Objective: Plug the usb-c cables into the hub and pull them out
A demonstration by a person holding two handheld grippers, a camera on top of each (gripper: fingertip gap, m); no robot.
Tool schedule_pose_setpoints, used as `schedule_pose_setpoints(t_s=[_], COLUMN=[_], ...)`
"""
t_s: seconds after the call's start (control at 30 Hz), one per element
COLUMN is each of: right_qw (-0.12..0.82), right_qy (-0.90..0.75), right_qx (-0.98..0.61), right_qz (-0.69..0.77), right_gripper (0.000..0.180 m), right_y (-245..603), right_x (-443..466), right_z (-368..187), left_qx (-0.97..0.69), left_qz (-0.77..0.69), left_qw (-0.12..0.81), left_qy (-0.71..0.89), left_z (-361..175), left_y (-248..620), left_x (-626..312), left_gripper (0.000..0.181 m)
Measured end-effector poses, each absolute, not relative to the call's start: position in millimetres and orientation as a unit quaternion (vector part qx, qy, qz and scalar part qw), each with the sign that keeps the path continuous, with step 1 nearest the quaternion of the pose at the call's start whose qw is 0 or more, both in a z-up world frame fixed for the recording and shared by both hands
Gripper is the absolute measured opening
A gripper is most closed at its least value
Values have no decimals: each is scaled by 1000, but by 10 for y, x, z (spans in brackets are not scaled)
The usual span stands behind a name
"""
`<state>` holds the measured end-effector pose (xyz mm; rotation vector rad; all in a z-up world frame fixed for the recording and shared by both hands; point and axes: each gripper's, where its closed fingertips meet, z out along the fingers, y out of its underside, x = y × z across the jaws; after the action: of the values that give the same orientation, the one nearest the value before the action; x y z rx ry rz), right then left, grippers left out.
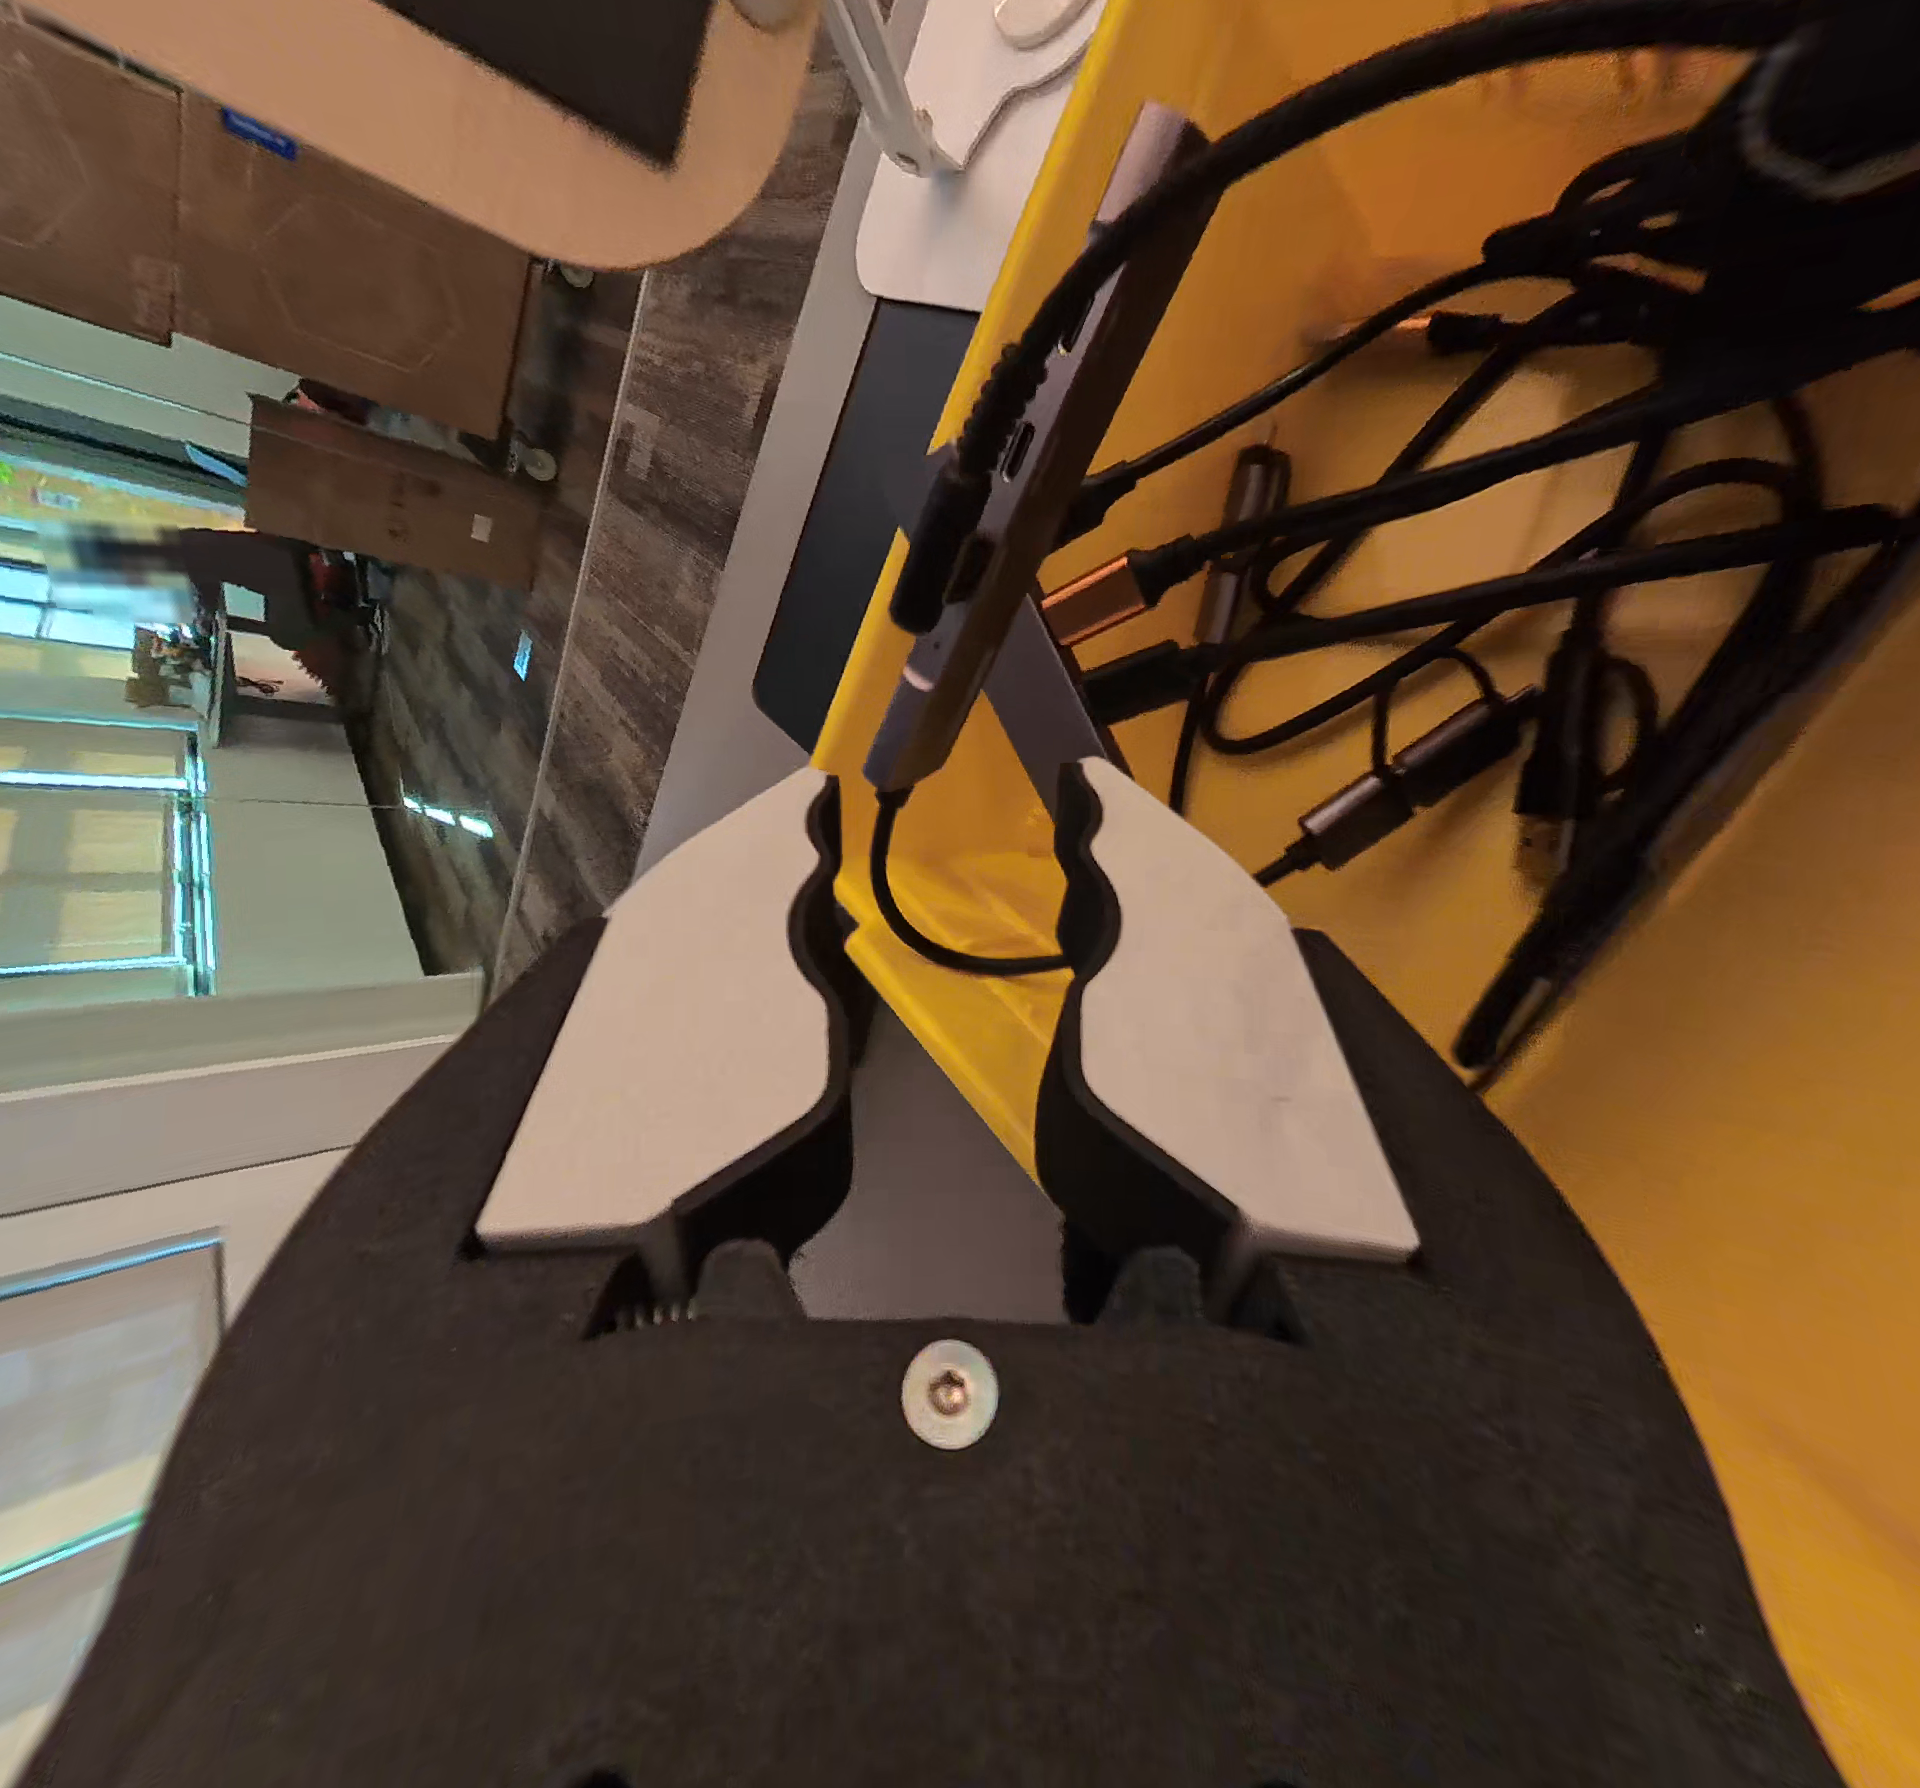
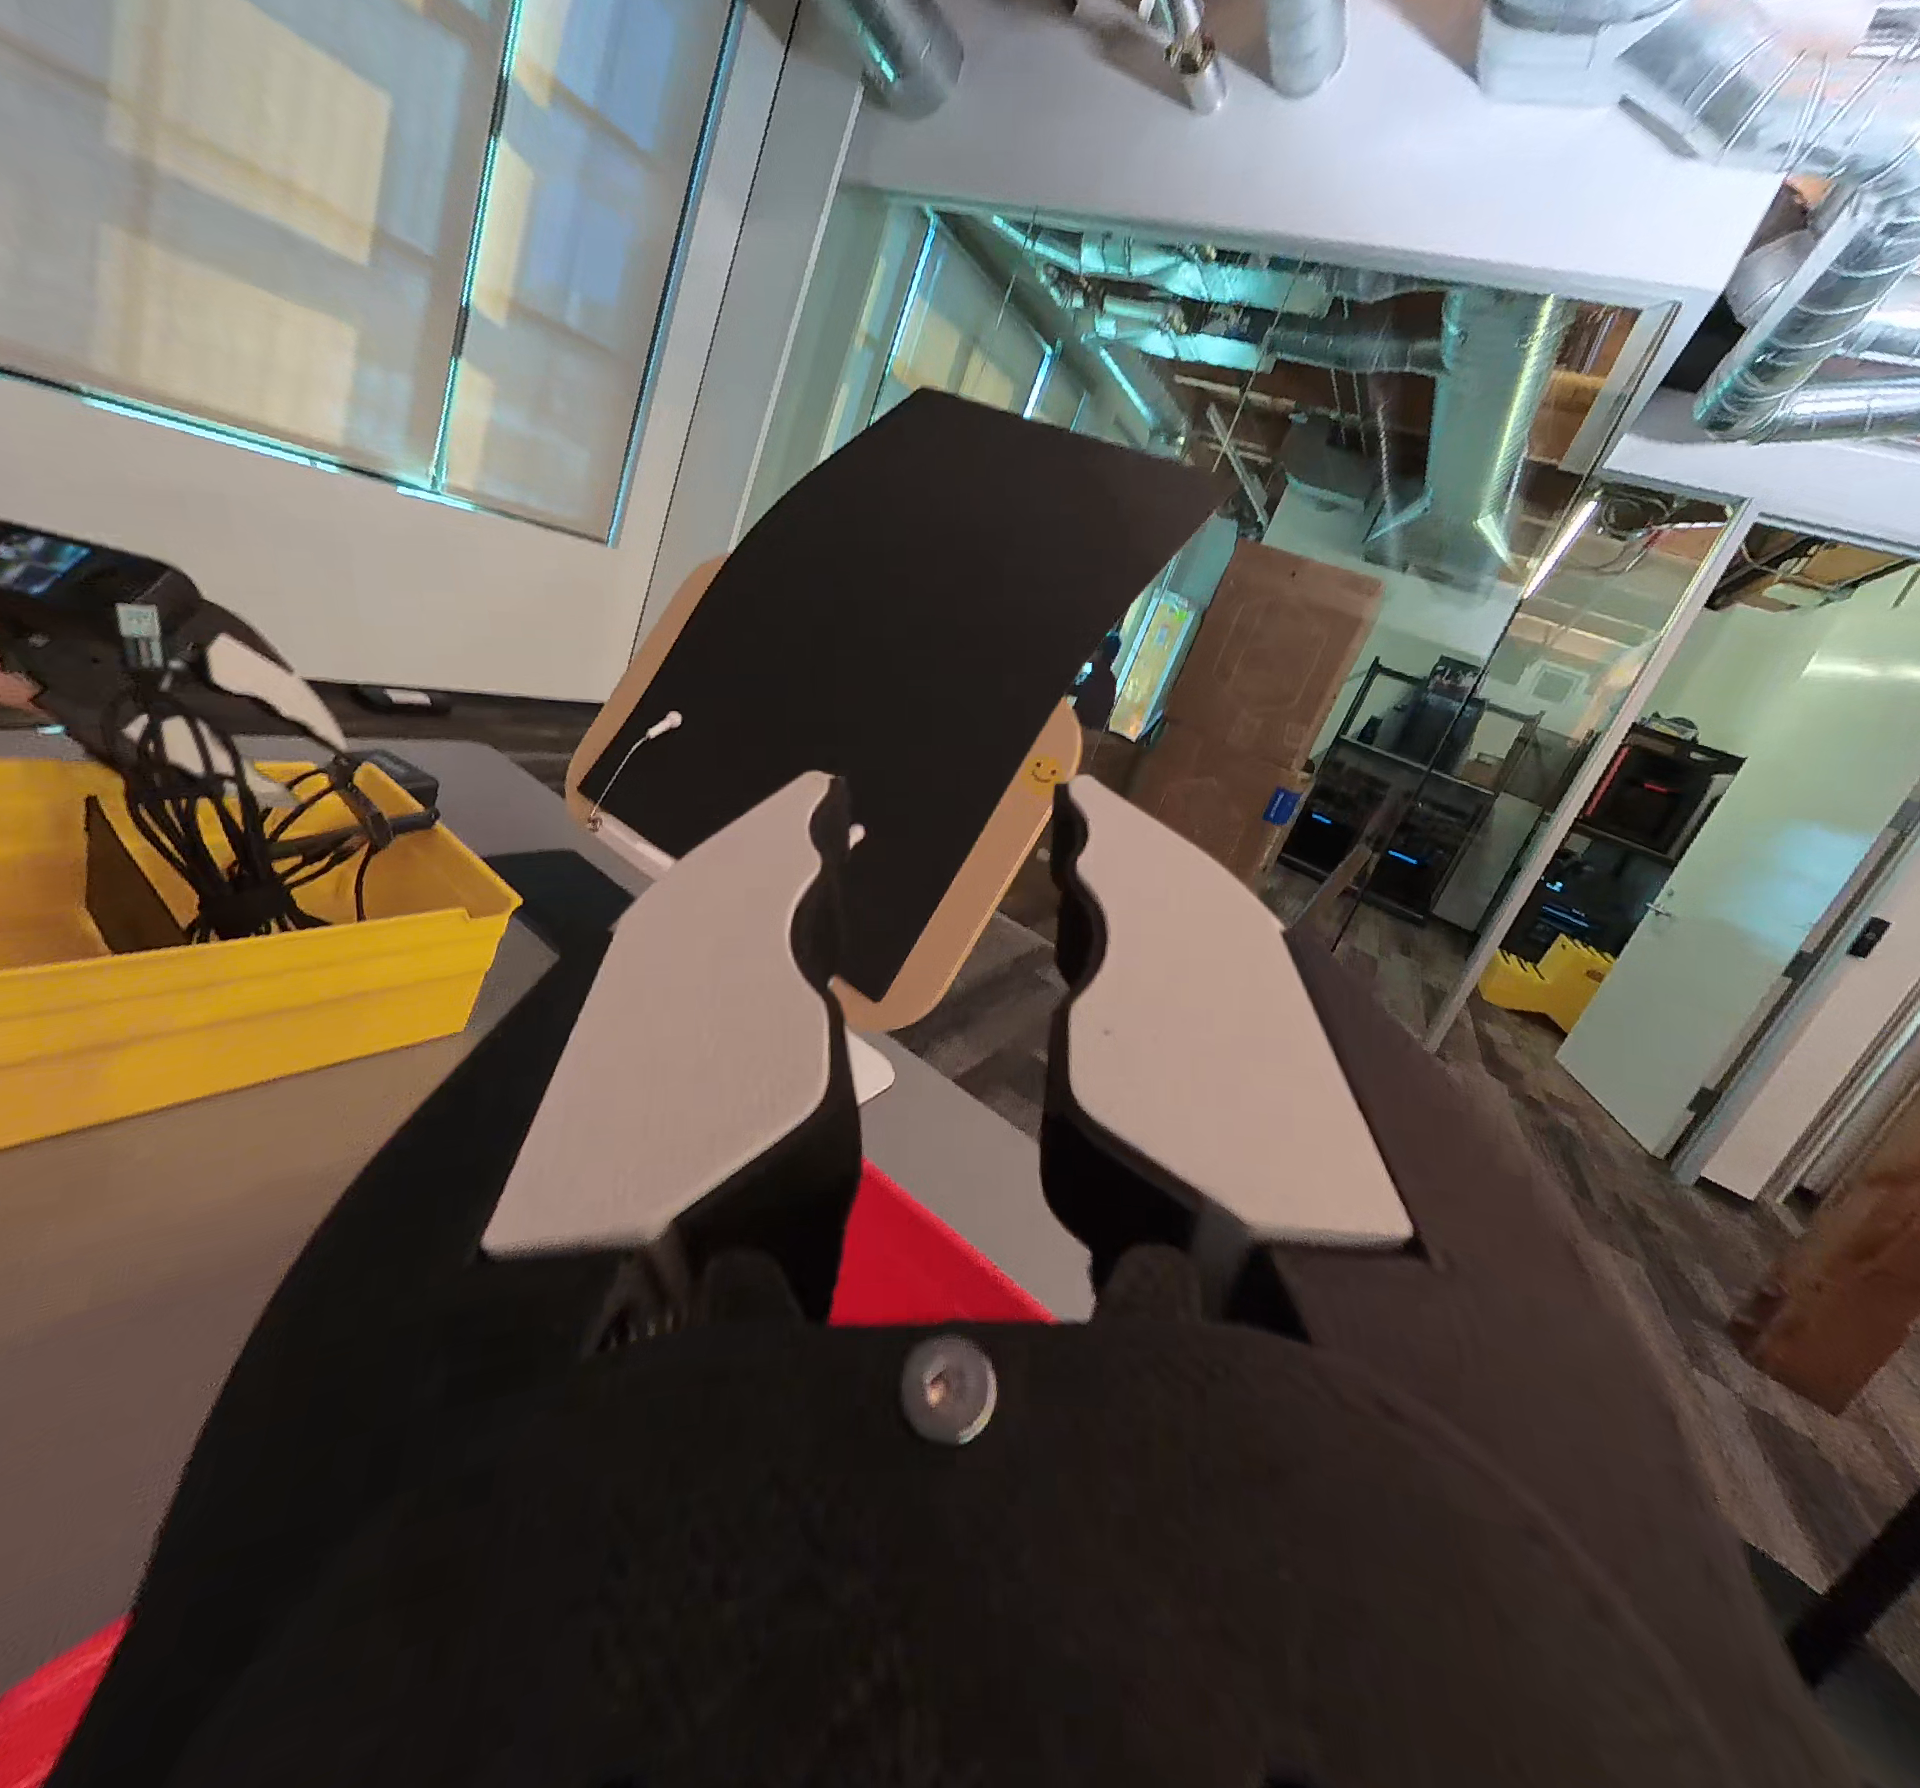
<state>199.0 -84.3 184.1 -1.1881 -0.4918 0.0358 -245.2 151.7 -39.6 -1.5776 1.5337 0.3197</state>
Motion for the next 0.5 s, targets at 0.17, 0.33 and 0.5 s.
schedule_pose_setpoints(t_s=[0.17, 0.33, 0.5], right_qw=[778, 763, 754], right_qy=[-239, -248, -252], right_qx=[-581, -597, -607], right_qz=[19, 3, 3], right_gripper=[40, 39, 39], right_y=[-675, -552, -493], right_x=[1915, 1914, 1919], right_z=[1665, 1529, 1457], left_qx=[-613, -588, -568], left_qz=[121, 136, 123], left_qw=[440, 428, 452], left_qy=[645, 673, 677], left_z=[-439, -565, -505], left_y=[1661, 1761, 1738], left_x=[-2330, -2297, -2267], left_gripper=[34, 22, 12])
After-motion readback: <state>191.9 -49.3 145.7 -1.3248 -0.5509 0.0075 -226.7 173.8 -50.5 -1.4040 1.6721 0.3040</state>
